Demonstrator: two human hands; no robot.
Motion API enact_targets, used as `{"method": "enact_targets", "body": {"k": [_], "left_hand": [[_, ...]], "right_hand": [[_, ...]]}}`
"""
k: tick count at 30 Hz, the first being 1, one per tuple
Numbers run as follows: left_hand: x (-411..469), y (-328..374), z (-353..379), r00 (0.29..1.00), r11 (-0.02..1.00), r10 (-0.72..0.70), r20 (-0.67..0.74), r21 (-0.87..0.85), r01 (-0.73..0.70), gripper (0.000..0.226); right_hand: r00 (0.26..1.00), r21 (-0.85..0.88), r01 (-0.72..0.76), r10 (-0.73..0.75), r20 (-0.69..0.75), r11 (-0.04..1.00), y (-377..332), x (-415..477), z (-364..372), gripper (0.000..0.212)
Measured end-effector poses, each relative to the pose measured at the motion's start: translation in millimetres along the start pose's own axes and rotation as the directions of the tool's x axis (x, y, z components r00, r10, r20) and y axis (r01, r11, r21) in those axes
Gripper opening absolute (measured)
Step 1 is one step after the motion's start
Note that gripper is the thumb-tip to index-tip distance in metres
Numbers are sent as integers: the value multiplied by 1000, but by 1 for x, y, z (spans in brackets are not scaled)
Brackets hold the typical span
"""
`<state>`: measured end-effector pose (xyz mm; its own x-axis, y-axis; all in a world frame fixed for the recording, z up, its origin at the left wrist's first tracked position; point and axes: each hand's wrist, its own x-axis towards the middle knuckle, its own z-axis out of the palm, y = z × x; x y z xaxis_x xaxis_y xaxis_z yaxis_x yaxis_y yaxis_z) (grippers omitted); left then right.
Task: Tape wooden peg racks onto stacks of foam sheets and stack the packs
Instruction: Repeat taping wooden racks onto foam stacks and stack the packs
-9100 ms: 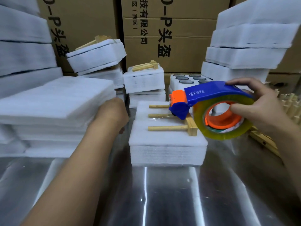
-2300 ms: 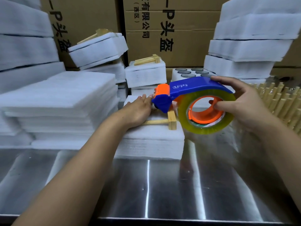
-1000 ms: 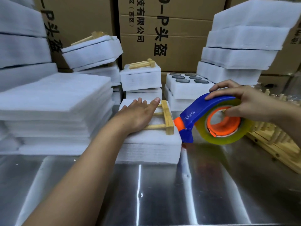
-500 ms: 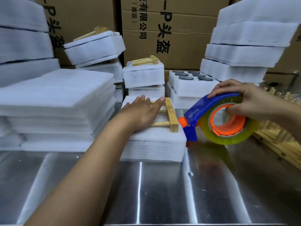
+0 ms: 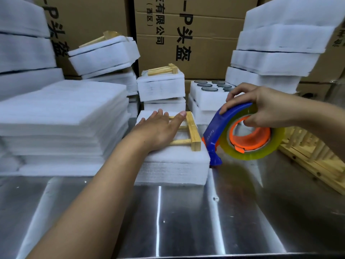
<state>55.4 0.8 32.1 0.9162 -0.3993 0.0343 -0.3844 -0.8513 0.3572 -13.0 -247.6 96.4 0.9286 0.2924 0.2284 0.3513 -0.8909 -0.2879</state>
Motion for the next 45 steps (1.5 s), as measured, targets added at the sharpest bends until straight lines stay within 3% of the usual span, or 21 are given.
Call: {"method": "enact_targets", "body": {"k": [7, 12, 17, 23, 26, 31, 35, 38, 39, 41, 43, 45], "left_hand": [[0, -1, 1, 1000, 1000, 4, 4, 0, -4, 76], [1, -1, 0, 1000, 1000, 6, 6, 6, -6, 76], [0, -1, 0, 1000, 1000, 8, 11, -8, -8, 75], [-1, -1, -1, 1000, 1000, 9, 15, -4, -9, 76], [-2, -1, -1, 1000, 1000, 11, 18, -3, -11, 76], [-1, -1, -1, 1000, 1000, 17, 18, 14, -18, 76], [0, -2, 0, 1000, 1000, 16, 17, 23, -16, 77], [1, -2, 0, 1000, 999, 24, 11, 49, -25, 78], [1, -1, 0, 1000, 998, 26, 11, 48, -27, 78], [0, -1, 0, 1000, 999, 27, 9, 38, -28, 79], [-1, -1, 0, 1000, 999, 29, 6, 25, -29, 79], [-2, -2, 0, 1000, 1000, 21, 6, 7, -21, 78]], "right_hand": [[985, 46, -59, 66, -161, 997, 17, -33, 5, 66], [862, -106, -198, 122, -492, 974, 24, -42, 34, 57], [780, -196, -219, 50, -624, 956, 31, -50, 62, 48], [840, -248, -187, 24, -541, 950, 34, -64, 63, 54], [862, -206, -153, 28, -506, 967, 27, -71, 77, 36], [883, -281, -149, -1, -470, 948, 26, -77, 107, 28], [854, -250, -196, 40, -519, 948, 18, -77, 106, 26], [763, -259, -120, -78, -642, 958, 2, -74, 95, 38], [731, -196, -66, -86, -677, 978, -6, -72, 91, 43], [730, 145, 88, 35, -682, 985, -28, -60, 87, 50], [757, 520, 174, 224, -614, 836, -48, -38, 89, 48], [765, 735, 117, 411, -496, 668, -57, -7, 92, 42]]}}
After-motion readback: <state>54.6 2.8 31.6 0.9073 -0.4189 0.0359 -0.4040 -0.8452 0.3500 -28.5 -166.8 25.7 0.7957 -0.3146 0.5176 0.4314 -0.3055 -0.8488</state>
